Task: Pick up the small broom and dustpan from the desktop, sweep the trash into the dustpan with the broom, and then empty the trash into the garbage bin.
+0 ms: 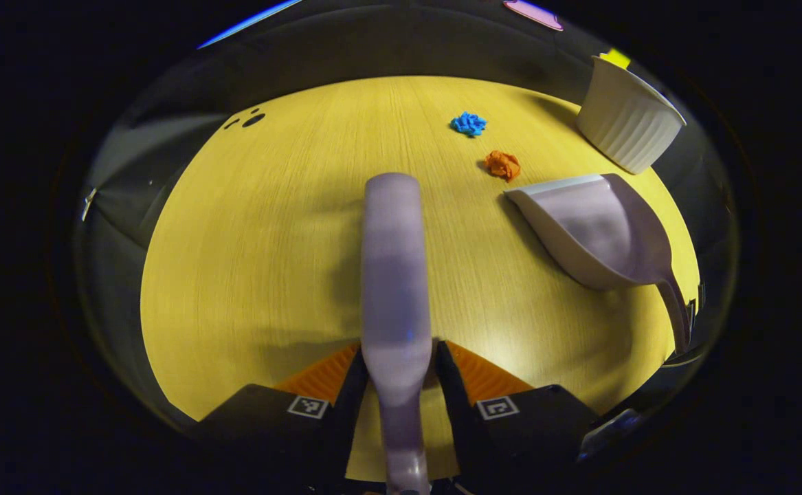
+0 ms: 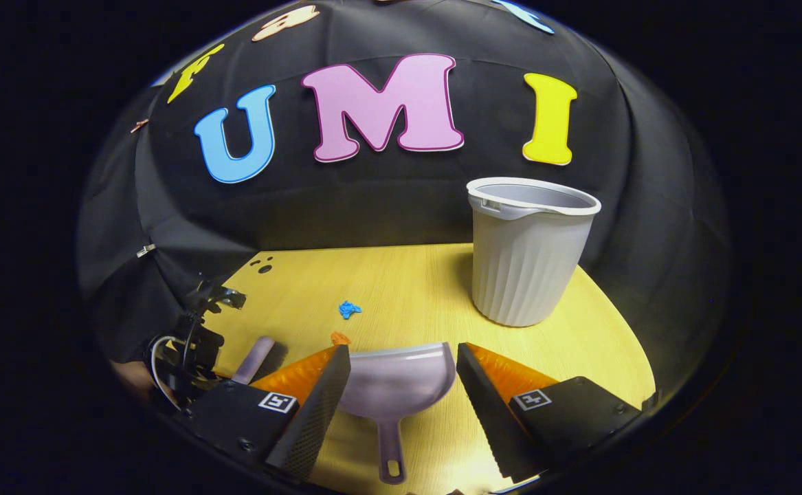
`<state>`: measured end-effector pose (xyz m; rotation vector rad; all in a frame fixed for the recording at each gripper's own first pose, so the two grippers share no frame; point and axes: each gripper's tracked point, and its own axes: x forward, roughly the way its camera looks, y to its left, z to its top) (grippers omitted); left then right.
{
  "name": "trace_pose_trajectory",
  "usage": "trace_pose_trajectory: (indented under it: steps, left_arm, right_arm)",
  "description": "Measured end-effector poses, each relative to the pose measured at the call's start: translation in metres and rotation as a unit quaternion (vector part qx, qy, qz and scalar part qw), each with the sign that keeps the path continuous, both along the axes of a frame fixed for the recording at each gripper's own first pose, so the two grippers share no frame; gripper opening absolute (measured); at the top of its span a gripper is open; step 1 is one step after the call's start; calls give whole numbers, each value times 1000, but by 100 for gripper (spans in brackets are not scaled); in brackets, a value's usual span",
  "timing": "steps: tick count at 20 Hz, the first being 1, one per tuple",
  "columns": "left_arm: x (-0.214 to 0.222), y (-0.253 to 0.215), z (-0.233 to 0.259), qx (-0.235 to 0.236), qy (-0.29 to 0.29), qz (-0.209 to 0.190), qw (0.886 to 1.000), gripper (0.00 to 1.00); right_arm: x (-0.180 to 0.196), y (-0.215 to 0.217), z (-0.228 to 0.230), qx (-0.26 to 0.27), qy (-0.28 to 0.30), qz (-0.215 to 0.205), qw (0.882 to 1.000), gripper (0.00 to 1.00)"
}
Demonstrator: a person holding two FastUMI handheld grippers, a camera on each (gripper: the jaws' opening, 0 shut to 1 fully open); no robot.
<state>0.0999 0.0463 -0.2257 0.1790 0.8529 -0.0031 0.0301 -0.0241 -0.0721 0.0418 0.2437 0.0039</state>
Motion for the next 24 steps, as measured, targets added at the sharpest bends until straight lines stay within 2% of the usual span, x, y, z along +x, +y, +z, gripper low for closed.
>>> trace_pose_trajectory:
  steps: [2,3,4,7,11,18,21,24]
  left_arm:
    - [2,0,-1,0,-7,-2,1000,55]
    - [2,0,0,-2,-11,1,1000,45]
    - [1,-1,6,-6,-17,3,1000,38]
    - [3,1,3,-23,-38,-7,999,29]
    - [-7,10,12,-69,-71,7,995,25]
    - [-53,21,60,-98,-137,27,985,25]
    - [-75,22,75,-108,-143,39,983,25]
    - [-89,22,77,-108,-138,47,983,25]
  right_arm:
    - [1,2,-4,0,7,3,1000,99]
    - [1,3,-6,1,13,6,1000,99]
    - [2,5,-10,3,19,9,1000,99]
    - [3,13,-26,7,50,20,999,99]
    - [-2,23,-55,17,107,38,993,99]
    - [-15,20,-110,17,210,40,977,99]
    - [-18,11,-136,5,250,34,968,99]
    - [-15,15,-157,23,279,26,960,97]
